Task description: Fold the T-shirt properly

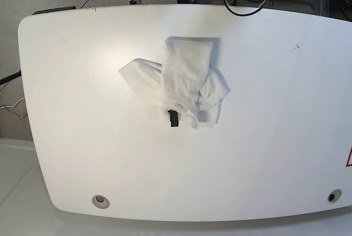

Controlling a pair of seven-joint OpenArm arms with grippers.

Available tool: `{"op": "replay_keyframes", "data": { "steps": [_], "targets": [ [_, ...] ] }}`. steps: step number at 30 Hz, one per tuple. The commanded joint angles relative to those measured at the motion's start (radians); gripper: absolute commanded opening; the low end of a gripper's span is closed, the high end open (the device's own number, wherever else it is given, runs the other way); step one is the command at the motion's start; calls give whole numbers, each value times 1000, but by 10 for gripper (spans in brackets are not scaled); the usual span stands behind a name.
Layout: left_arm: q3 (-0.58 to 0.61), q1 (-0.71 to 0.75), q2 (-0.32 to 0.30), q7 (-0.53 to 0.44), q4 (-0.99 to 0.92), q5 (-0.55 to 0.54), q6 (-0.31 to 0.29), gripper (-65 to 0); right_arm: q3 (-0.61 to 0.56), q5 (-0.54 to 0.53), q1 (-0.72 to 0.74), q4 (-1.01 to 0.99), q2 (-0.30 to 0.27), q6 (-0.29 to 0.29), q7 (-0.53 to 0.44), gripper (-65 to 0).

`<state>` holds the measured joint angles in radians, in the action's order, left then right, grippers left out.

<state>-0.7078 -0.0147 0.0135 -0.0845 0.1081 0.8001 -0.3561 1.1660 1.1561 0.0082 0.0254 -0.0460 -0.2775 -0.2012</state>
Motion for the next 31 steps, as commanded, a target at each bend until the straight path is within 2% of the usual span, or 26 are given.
{"op": "replay_keyframes", "data": {
  "steps": [1,14,31],
  "targets": [
    [0,-6,1,-7,3,-2,12,-638,2,2,-7,1,10,-4,3,-128],
    [0,-9,-5,-7,3,2,15,-638,4,0,-14,1,39,-4,3,-128],
    [4,-29,16,9,2,5,15,-638,6,-3,-9,1,42,-4,3,-128]
  ]
}}
